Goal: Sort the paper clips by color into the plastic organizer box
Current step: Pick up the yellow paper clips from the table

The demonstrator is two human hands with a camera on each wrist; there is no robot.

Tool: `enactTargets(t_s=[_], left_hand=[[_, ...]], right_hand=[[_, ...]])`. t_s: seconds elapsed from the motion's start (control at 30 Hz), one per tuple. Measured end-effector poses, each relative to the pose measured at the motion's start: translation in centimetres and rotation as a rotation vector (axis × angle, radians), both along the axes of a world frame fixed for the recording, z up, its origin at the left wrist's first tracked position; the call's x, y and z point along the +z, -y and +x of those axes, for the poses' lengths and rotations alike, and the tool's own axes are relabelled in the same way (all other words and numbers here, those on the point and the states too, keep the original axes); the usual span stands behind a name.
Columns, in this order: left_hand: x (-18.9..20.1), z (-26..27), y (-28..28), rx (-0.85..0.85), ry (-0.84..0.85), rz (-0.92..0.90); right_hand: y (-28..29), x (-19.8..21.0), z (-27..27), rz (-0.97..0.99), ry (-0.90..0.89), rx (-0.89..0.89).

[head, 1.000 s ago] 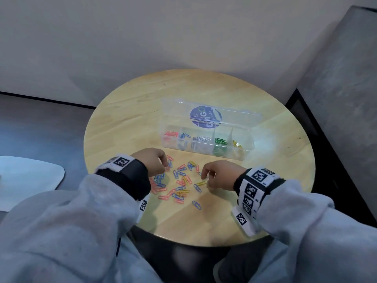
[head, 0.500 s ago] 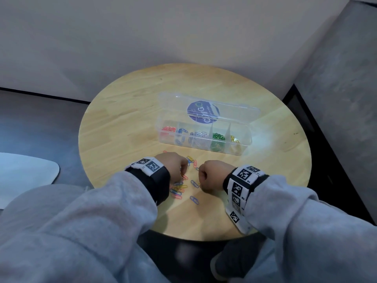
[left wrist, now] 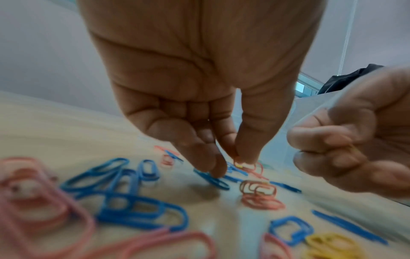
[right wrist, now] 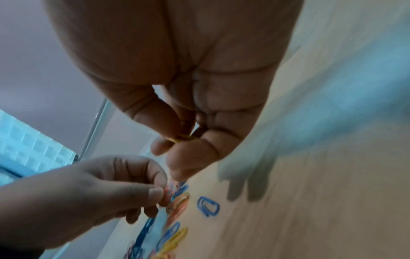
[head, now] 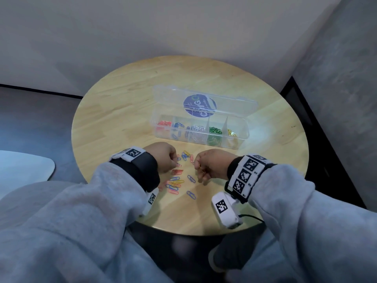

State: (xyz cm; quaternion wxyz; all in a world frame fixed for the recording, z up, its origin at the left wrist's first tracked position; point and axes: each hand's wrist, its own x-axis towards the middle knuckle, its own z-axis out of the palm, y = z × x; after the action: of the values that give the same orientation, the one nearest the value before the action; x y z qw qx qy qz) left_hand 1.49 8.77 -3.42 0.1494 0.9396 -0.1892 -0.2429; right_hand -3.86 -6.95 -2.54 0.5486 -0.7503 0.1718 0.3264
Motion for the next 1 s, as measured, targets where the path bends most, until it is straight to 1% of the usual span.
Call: enactTargets(t_s=[0.07, 0.1, 0.2, 0.23, 0.3, 0.37, 0.43, 0.57, 0.67, 0.77, 0.9, 1.0], left_hand=[[0.0, 0.1, -0.3, 0.023, -0.002, 0.000], [0.0, 0.2, -0.3, 0.024, -0.002, 0.007], [0.0, 0.5, -0.5, 0.034, -0.009, 0.010], [0.0, 0.6, -0.5, 0.045, -0.009, 0.007], [0.1, 0.3, -0.3, 0.039, 0.013, 0.003], [0.2, -0.3, 0.0, -0.022, 0.014, 0.013], [0.2, -0.6, 0.4, -0.101, 0.005, 0.068], [0.1, -0.5, 0.7, -0.124, -0.007, 0.117], [-0.2, -0.2, 0.4, -0.075, -0.004, 0.104], [0.1, -0.1, -0.3, -0.002, -0.012, 0.059], [0.6, 0.6, -1.1, 0.043, -0.081, -0.025], [1.1, 1.1, -1.6, 0.071, -0.133, -0.096]], right_hand=[[-0.5, -0.1, -0.1, -0.063, 0.001, 0.073], [-0.7, -0.2, 0.0, -0.139, 0.034, 0.146], [-1.5, -0.4, 0.0, -0.495, 0.220, 0.423], [-1.8, -0.4, -0.1, -0.567, 0.254, 0.475], [-2.5, -0.5, -0.3, -0.631, 0.274, 0.532], [-3.1, -0.5, -0.6, -0.696, 0.302, 0.587], [-3.6, -0.6, -0.7, -0.756, 0.352, 0.632], [-4.1, -1.0, -0.7, -0.764, 0.381, 0.621], [-3.9, -1.3, -0.8, -0.748, 0.346, 0.577], [-3.5, -1.2, -0.7, -0.768, 0.343, 0.580], [-3.0, -1.1, -0.5, -0.764, 0.358, 0.618], [-2.7, -1.3, -0.5, -0.714, 0.406, 0.545]])
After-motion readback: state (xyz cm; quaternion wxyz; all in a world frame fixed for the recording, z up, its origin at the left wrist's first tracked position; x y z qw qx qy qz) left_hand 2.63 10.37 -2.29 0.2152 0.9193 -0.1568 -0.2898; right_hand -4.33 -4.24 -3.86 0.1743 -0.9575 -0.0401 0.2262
